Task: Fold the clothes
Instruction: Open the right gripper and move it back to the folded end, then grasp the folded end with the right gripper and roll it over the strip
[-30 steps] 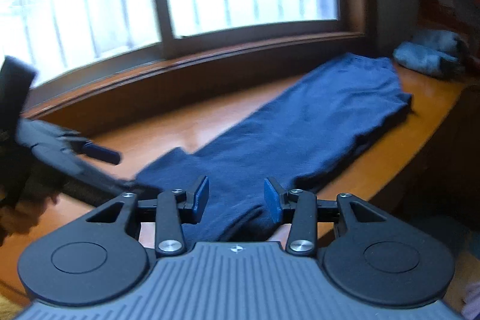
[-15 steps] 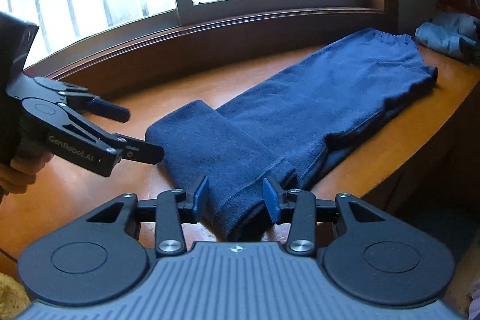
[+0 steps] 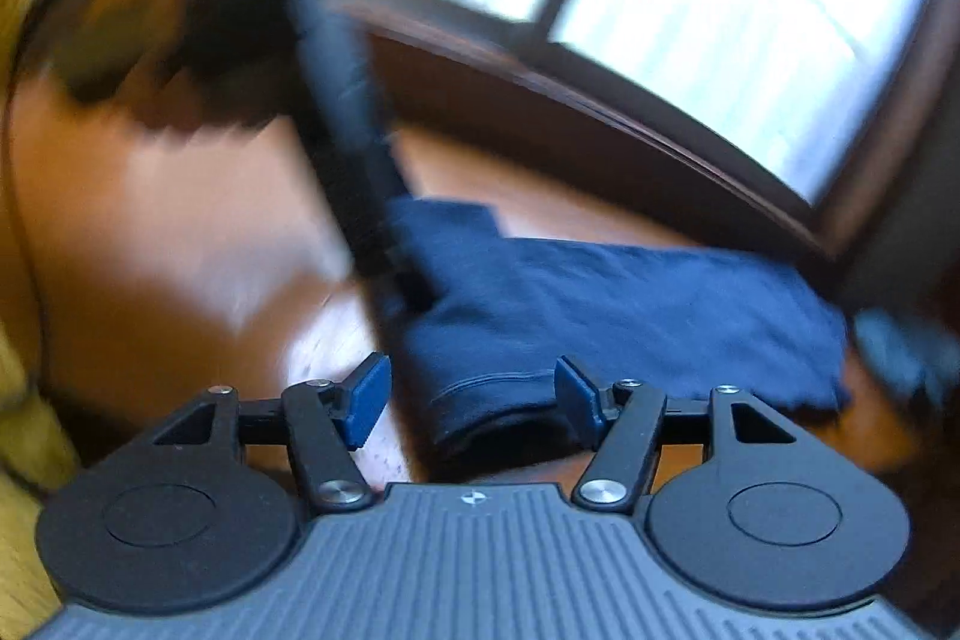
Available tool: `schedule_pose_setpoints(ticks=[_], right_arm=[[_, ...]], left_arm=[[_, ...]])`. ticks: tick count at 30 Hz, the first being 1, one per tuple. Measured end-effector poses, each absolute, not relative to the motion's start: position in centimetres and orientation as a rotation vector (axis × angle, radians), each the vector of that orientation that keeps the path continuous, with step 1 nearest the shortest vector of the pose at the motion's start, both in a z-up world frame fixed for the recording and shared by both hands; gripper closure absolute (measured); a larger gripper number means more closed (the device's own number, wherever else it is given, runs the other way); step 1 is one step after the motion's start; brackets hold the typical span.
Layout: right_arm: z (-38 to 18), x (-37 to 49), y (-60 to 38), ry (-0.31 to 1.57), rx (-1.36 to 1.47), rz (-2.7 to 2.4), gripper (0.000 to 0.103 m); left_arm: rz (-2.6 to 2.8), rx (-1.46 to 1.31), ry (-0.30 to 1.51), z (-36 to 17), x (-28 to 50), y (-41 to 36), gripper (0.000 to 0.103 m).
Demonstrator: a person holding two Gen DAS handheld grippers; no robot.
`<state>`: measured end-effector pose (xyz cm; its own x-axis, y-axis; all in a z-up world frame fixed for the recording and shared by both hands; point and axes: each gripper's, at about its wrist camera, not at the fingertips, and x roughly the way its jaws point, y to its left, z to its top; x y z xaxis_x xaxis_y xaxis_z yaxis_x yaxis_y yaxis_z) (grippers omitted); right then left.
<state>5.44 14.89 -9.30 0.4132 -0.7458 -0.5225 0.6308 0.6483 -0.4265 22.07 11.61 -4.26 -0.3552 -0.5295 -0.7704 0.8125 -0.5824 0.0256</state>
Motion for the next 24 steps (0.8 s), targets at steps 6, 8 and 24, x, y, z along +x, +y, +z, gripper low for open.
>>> schedule_pose_setpoints(ticks=[6,8,24], right_arm=[[-10.2,6.1,12.6,0.819,-0.162,-0.814,0.061],[-9.4,5.7,11.4,0.802,-0.074,-0.821,0.065],[-5.4,0.7,4.8,0.65,0.317,-0.654,0.069]], left_arm=[[-2.002,0.96,0.456,-3.6,22.1,11.7,0.032],[-1.999,0.958,0.399,-3.1,22.3,12.4,0.032],[-2.072,1.266,-0.322,-5.1,16.8,15.1,0.047]])
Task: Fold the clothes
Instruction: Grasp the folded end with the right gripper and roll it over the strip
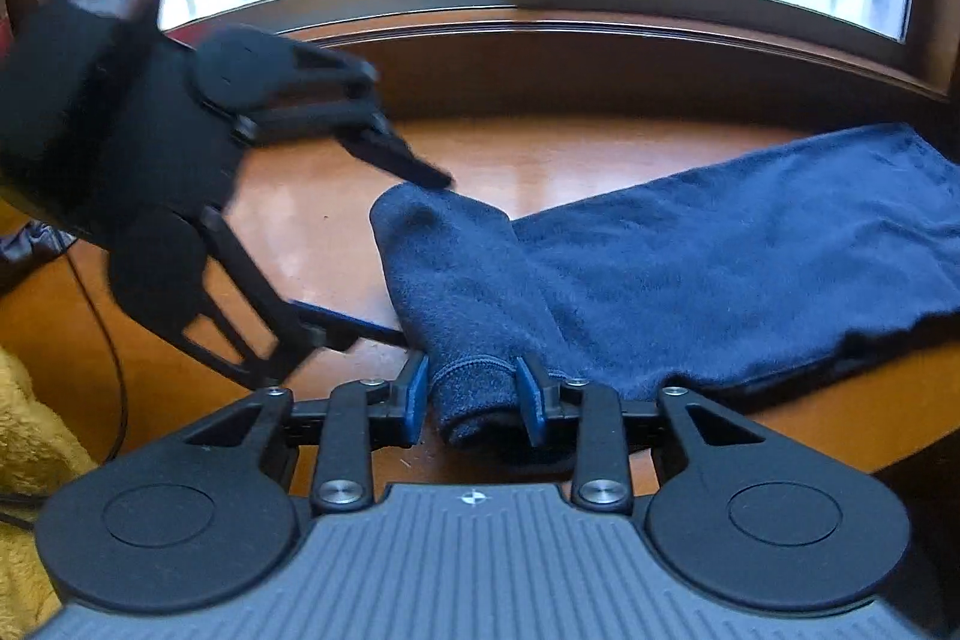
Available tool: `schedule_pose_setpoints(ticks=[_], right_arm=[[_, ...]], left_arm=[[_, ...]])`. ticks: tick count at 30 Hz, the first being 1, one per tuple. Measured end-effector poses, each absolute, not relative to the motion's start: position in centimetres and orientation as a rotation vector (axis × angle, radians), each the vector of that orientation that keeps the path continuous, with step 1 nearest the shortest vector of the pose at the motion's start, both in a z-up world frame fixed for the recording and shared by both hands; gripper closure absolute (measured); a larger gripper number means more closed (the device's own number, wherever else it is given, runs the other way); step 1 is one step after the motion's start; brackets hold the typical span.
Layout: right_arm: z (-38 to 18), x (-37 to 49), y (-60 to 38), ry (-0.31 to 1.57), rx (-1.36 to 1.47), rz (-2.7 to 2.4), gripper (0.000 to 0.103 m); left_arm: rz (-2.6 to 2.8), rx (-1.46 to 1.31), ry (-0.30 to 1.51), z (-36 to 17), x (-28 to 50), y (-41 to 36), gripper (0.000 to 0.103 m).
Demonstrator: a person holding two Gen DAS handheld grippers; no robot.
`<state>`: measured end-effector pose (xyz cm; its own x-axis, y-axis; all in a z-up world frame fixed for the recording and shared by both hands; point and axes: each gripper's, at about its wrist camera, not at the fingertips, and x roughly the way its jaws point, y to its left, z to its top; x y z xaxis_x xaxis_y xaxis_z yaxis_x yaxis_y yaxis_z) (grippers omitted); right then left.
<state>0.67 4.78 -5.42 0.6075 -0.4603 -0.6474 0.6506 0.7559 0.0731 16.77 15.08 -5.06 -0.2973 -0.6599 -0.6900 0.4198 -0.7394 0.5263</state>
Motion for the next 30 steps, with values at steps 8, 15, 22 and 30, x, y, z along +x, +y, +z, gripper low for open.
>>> schedule_pose_setpoints(ticks=[8,15,22,30], right_arm=[[-5.8,-1.2,8.2,0.591,0.123,-0.817,0.02],[-9.2,2.3,7.7,0.652,-0.071,-0.786,0.024],[-9.9,0.0,0.8,0.522,0.456,-0.679,0.066],[-10.8,-3.2,-2.6,0.429,0.958,-0.519,0.068]], left_arm=[[-2.085,1.292,-0.035,-4.8,17.3,11.5,0.056],[-2.089,1.282,0.069,-4.0,16.7,10.2,0.056],[-2.075,1.177,0.196,-1.9,18.6,10.4,0.055],[-2.092,1.019,0.244,1.7,19.3,11.2,0.051]])
